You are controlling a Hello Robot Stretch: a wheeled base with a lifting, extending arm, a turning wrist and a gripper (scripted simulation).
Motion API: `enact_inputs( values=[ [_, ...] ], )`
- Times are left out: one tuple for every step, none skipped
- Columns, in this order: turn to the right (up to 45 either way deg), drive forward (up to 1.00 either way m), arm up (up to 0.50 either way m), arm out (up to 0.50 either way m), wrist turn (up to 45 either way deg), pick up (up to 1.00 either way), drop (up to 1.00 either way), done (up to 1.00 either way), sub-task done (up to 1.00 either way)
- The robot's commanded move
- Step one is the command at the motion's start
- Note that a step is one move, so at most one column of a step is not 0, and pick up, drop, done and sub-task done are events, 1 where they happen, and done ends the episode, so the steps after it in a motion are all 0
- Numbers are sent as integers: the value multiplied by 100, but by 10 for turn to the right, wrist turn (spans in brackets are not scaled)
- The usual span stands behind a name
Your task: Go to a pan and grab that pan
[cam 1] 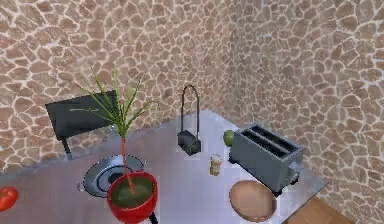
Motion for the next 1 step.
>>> enact_inputs(
  values=[
    [-450,0,0,0,0,0,0,0,0]
  ],
)
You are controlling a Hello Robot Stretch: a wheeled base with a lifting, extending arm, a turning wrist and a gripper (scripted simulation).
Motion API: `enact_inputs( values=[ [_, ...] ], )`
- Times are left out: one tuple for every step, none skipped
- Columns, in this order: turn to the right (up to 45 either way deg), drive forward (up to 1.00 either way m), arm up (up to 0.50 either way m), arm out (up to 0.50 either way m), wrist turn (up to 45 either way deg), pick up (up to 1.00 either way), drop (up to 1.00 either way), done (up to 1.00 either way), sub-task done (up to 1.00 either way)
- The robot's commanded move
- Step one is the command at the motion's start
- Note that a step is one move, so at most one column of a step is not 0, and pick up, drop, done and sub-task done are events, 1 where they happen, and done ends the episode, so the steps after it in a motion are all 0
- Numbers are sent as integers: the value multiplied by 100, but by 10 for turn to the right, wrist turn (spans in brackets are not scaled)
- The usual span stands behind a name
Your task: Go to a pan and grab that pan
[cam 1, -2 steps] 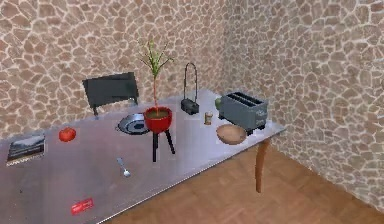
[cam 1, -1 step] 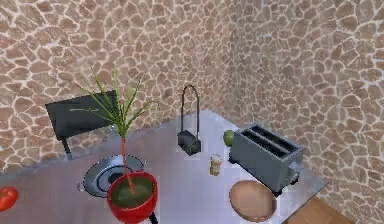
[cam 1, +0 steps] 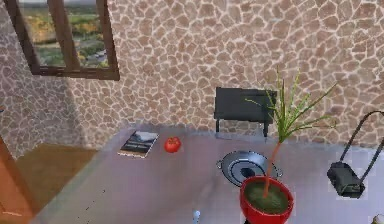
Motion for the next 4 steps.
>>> enact_inputs(
  values=[
    [-450,0,0,0,0,0,0,0,0],
    [-210,0,0,0,0,0,0,0,0],
    [0,0,50,0,0,0,0,0,0],
    [0,0,30,0,0,0,0,0,0]
  ],
)
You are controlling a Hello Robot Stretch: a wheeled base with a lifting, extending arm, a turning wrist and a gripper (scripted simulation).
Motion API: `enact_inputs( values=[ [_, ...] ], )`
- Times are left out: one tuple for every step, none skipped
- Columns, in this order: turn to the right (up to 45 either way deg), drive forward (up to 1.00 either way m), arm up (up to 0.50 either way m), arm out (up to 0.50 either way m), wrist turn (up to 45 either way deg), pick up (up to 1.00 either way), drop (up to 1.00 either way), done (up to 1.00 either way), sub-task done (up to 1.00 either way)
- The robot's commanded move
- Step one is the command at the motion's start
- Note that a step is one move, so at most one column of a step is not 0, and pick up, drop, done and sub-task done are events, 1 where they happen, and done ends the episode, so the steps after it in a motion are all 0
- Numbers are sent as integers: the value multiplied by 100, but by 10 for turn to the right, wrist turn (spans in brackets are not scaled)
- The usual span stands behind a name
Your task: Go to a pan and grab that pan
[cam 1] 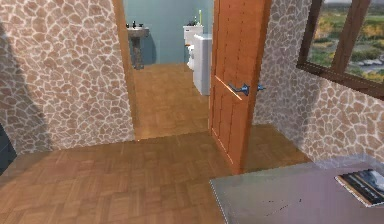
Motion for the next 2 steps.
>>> enact_inputs(
  values=[
    [0,0,0,44,0,0,0,0,0],
    [0,0,0,0,450,0,0,0,0]
  ],
)
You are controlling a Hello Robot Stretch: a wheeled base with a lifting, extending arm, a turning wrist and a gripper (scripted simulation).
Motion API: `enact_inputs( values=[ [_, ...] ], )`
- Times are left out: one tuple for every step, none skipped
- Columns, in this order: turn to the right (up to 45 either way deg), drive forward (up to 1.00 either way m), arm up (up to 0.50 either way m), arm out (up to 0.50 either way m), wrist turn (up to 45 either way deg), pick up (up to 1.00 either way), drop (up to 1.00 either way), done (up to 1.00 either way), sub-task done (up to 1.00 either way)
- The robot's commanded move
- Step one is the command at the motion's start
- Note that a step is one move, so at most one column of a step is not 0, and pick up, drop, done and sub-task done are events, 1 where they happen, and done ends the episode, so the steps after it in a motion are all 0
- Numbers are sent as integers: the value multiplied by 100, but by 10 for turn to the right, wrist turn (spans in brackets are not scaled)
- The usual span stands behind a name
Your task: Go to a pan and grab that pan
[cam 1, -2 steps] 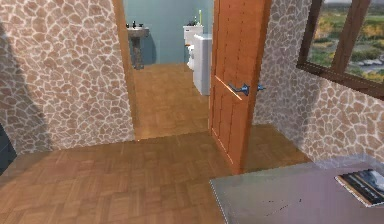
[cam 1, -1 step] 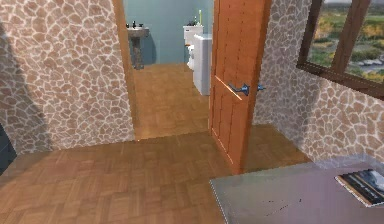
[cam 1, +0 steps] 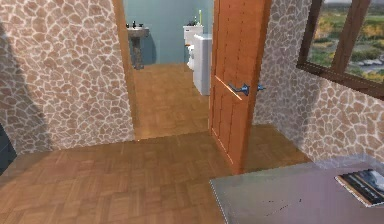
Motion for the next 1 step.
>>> enact_inputs(
  values=[
    [0,0,0,0,450,0,0,0,0]
  ],
)
